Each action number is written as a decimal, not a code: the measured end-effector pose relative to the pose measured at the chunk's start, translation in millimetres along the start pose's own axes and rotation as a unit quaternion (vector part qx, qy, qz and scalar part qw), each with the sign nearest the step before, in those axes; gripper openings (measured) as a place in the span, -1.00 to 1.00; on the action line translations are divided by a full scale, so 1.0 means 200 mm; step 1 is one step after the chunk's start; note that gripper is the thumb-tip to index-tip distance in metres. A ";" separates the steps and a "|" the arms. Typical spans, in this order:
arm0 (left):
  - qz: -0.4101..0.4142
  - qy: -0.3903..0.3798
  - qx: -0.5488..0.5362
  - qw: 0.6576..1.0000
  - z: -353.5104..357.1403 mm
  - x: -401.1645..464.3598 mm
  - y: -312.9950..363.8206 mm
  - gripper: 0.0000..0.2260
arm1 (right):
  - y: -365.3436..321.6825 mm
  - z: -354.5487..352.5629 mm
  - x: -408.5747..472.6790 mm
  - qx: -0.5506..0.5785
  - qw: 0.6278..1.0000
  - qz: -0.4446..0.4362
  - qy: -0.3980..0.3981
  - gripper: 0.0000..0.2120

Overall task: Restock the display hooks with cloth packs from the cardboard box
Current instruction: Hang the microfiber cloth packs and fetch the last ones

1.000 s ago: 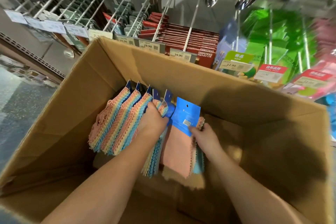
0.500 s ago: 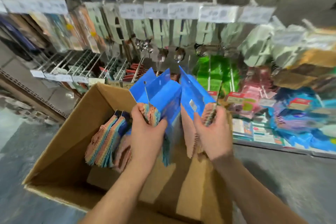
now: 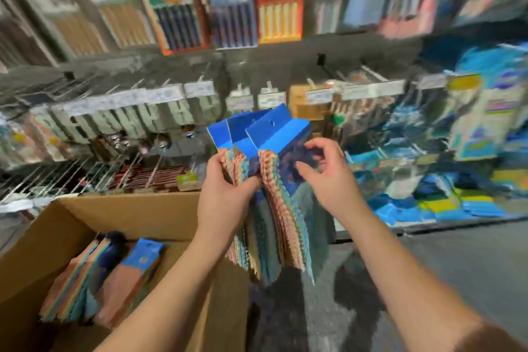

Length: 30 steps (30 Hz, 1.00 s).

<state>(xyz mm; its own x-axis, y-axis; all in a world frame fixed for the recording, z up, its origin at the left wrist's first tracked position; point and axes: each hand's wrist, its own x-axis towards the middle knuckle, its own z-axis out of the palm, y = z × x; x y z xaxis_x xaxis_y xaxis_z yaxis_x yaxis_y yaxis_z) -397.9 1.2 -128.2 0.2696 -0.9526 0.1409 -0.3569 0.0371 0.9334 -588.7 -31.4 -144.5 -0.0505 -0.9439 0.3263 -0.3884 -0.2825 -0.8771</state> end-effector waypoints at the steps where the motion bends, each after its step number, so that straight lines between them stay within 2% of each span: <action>1: 0.008 -0.022 -0.010 1.000 0.09 -0.03 0.08 -0.49 | 0.01 -0.15 0.01 -0.007 1.000 0.015 0.008 -0.54; 4: 0.039 -0.095 -0.031 0.994 0.32 -0.08 0.30 -0.51 | 0.04 -0.59 0.05 0.002 0.994 0.103 -0.029 -0.13; 6: 0.052 -0.139 -0.039 0.988 0.49 -0.11 0.43 -0.48 | 0.08 -0.85 0.06 0.036 0.989 0.135 -0.051 0.02; 9: 0.084 -0.202 -0.057 0.974 0.73 -0.13 0.59 -0.47 | 0.11 -1.16 0.02 0.083 0.986 0.146 -0.020 -0.13; 12: 0.111 -0.240 -0.083 0.961 0.97 -0.15 0.74 -0.48 | 0.14 -1.41 -0.03 0.133 0.981 0.137 0.040 -0.01; 15: 0.130 -0.272 -0.101 0.948 1.20 -0.16 0.87 -0.54 | 0.14 -1.64 -0.07 0.131 0.982 0.114 0.075 -0.12; 18: 0.154 -0.301 -0.114 0.934 1.43 -0.15 0.99 -0.62 | 0.19 -1.85 -0.07 0.114 0.976 0.136 0.125 0.23; 19: 0.161 -0.310 -0.119 0.929 1.51 -0.14 1.02 -0.64 | 0.21 -1.93 -0.06 0.109 0.975 0.131 0.142 0.27; 20: 0.167 -0.317 -0.124 0.925 1.59 -0.12 1.05 -0.65 | 0.24 -2.00 -0.05 0.109 0.974 0.123 0.156 0.23; 22: 0.177 -0.325 -0.129 0.920 1.75 -0.09 1.11 -0.62 | 0.30 -2.14 -0.01 0.125 0.969 0.118 0.175 0.02; 26: 0.191 -0.327 -0.144 0.914 2.10 0.06 1.22 -0.60 | 0.41 -2.40 0.18 0.151 0.965 0.091 0.196 -0.65; 28: 0.204 -0.326 -0.152 0.911 2.26 0.13 1.30 -0.61 | 0.47 -2.54 0.31 0.149 0.962 0.082 0.215 -0.72; 30: 0.207 -0.324 -0.166 0.908 2.41 0.22 1.40 -0.60 | 0.52 -2.68 0.44 0.135 0.960 0.073 0.234 -0.63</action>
<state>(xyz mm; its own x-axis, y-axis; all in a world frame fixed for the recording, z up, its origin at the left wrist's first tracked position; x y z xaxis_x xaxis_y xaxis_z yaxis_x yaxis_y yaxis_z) -917.3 -176.6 -20.3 -0.4471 -0.8103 0.3789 0.0107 0.4187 0.9080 -1127.3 -52.8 -18.5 -0.5189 -0.8144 0.2596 -0.0962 -0.2462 -0.9644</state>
